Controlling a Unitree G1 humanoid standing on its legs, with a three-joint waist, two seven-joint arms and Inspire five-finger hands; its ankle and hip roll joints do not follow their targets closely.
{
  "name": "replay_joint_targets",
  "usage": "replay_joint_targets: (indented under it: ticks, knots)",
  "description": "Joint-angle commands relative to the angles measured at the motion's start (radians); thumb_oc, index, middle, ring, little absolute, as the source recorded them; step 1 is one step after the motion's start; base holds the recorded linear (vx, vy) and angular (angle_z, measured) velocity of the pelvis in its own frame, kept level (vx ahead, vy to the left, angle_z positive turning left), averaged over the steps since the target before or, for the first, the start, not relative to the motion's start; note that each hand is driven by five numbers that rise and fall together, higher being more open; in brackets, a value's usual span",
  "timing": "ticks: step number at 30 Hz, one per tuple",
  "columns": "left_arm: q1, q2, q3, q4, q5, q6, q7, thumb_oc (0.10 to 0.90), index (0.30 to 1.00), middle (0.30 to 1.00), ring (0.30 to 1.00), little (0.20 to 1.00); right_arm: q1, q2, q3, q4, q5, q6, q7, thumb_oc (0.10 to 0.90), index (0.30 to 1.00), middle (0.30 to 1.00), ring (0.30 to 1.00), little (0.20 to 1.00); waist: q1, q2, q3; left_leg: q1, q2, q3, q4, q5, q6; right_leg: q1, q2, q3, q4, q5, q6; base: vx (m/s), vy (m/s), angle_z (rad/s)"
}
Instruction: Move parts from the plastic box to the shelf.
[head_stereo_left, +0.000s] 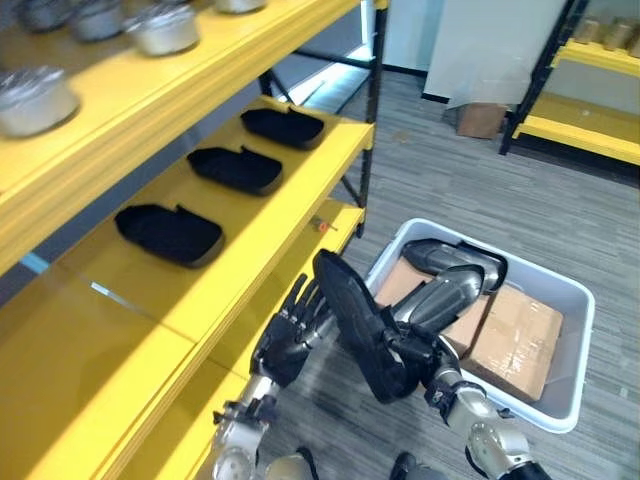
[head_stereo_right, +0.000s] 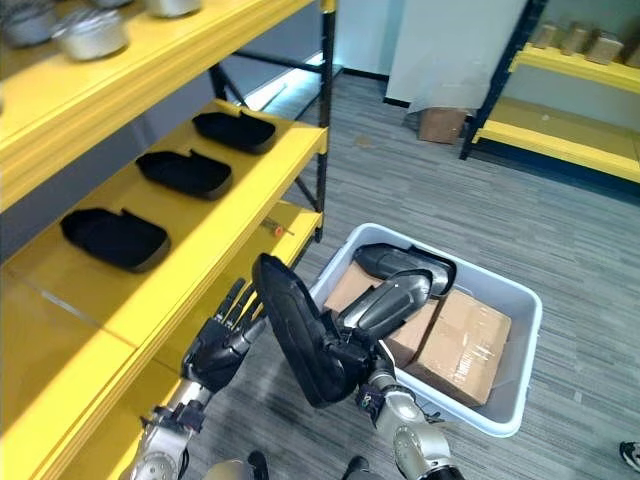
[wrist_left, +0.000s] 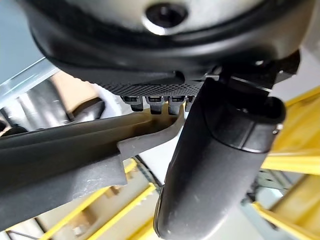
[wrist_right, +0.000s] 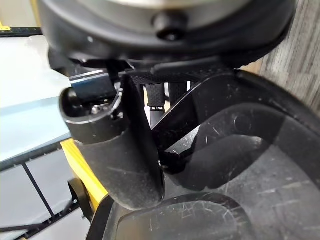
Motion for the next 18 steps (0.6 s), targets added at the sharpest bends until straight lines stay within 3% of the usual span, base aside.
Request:
replay_joint_targets:
  ticks: [1,3,6,11,15,16,17,18]
  knots:
    - [0.023,0.04,-0.018,-0.134,0.052,-0.091,-0.103,0.9,1.0,1.0,1.0,1.0,-0.104,0.051,0.048,-0.092,0.068,-0.058,0.073,0.4,0.3,0.3,0.3,0.3,0.036,0.018,-0.083,0.063,0.05,-0.017,-0.089,0.088,-0.048,0.052,0.107,-0.031,-0.095,0.057,-0.024,-0.17,0.339,0.56]
    - [0.03,0.055,-0.033,-0.149,0.056,-0.089,-0.11,0.9,1.0,1.0,1.0,1.0,-0.106,0.051,0.051,-0.103,0.068,-0.053,0.068,0.4,0.3,0.3,0.3,0.3,0.043,0.024,-0.084,0.069,0.038,-0.021,-0.118,0.088,-0.044,0.051,0.095,-0.04,-0.104,0.067,-0.011,-0.18,0.311,0.37]
    - [0.054,0.087,-0.049,-0.179,0.073,-0.108,-0.105,0.9,1.0,1.0,1.0,1.0,-0.108,0.056,0.069,-0.127,0.064,-0.033,0.07,0.4,0.3,0.3,0.3,0.3,0.073,0.032,-0.079,0.075,0.022,-0.011,-0.167,0.095,-0.036,0.048,0.045,-0.081,-0.132,0.114,0.036,-0.25,0.348,0.47]
    - [0.072,0.131,-0.028,-0.219,0.085,-0.129,-0.111,0.9,1.0,1.0,1.0,1.0,-0.111,0.062,0.095,-0.157,0.065,-0.042,0.051,0.4,0.3,0.3,0.3,0.3,0.13,0.03,-0.066,0.08,-0.014,0.001,-0.205,0.088,-0.015,0.056,-0.035,-0.154,-0.195,0.228,0.104,-0.22,0.263,0.38]
    - [0.042,0.164,-0.034,-0.235,0.073,-0.105,-0.18,0.9,1.0,1.0,1.0,1.0,-0.109,0.062,0.083,-0.157,0.081,-0.086,0.013,0.4,0.3,0.3,0.3,0.3,0.102,0.029,-0.064,0.046,-0.059,-0.122,-0.21,0.113,0.028,0.038,0.009,0.009,-0.169,0.191,0.073,-0.1,0.099,0.72]
    - [0.035,0.168,-0.039,-0.238,0.074,-0.094,-0.196,0.9,1.0,1.0,1.0,1.0,-0.101,0.064,0.081,-0.155,0.083,-0.101,0.007,0.4,0.3,0.3,0.3,0.3,0.084,0.028,-0.066,0.043,-0.071,-0.175,-0.216,0.122,0.037,0.033,0.038,0.087,-0.166,0.178,0.066,0.09,0.005,2.15]
    - [0.024,0.165,-0.049,-0.239,0.081,-0.075,-0.222,0.9,1.0,1.0,1.0,1.0,-0.073,0.064,0.075,-0.168,0.089,-0.104,-0.007,0.4,0.3,0.3,0.3,0.3,0.039,0.026,-0.074,0.041,-0.092,-0.28,-0.227,0.139,0.047,0.02,0.118,0.255,-0.149,0.148,0.042,0.16,0.026,3.12]
    - [0.023,0.159,-0.049,-0.254,0.097,-0.062,-0.194,0.9,1.0,1.0,1.0,1.0,-0.05,0.06,0.062,-0.183,0.085,-0.071,0.009,0.4,0.3,0.3,0.3,0.3,0.012,0.019,-0.085,0.036,-0.113,-0.345,-0.226,0.144,0.05,0.022,0.185,0.346,-0.141,0.127,0.017,0.17,0.027,2.82]
